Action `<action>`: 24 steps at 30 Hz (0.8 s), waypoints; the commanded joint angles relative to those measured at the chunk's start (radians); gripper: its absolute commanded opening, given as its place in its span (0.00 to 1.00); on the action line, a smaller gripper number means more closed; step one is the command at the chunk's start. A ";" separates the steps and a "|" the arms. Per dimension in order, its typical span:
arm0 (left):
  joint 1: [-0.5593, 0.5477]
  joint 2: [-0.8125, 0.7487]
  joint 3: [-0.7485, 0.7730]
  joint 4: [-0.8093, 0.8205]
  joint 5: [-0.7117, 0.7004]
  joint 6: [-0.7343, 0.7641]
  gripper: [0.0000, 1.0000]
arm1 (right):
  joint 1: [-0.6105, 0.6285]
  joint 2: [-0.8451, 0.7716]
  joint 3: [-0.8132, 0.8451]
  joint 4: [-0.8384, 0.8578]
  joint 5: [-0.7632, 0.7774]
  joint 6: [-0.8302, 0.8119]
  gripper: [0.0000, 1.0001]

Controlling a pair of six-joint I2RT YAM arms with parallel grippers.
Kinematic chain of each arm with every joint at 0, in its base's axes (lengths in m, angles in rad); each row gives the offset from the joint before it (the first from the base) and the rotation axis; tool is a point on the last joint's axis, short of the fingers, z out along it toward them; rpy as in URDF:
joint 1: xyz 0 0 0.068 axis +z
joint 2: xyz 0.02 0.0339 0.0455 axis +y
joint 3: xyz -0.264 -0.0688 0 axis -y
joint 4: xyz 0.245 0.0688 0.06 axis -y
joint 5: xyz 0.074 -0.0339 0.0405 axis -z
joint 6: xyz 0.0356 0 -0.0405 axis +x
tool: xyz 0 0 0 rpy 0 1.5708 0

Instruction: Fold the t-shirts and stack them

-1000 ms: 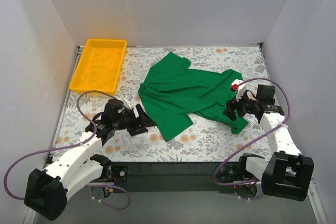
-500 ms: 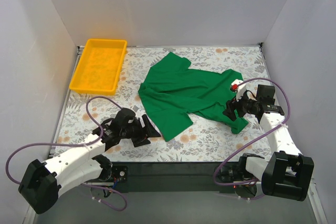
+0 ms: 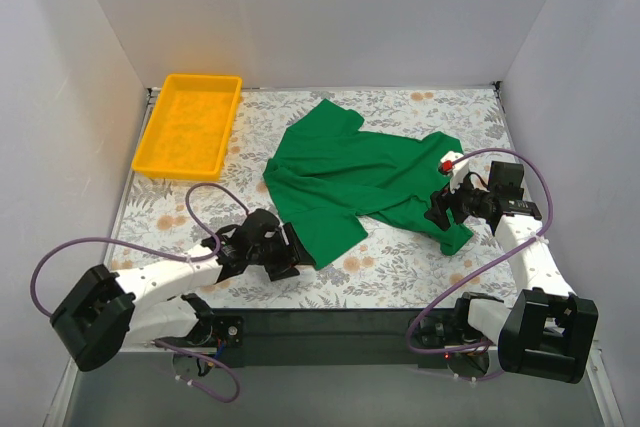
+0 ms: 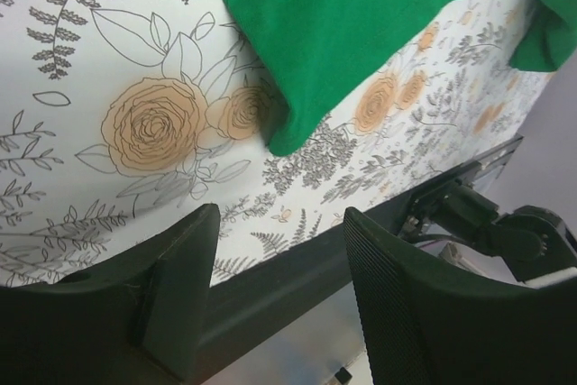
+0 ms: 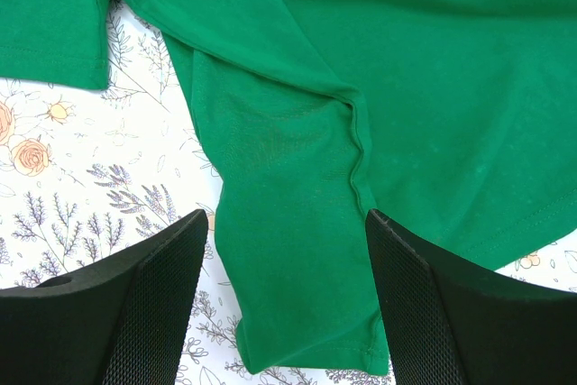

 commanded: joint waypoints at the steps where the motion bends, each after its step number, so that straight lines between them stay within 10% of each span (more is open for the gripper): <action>1: -0.034 0.059 0.015 0.075 -0.055 -0.008 0.55 | -0.004 -0.015 0.002 0.011 -0.027 -0.011 0.77; 24: -0.092 0.249 0.056 0.157 -0.128 0.000 0.41 | -0.004 -0.018 0.002 0.009 -0.027 -0.011 0.77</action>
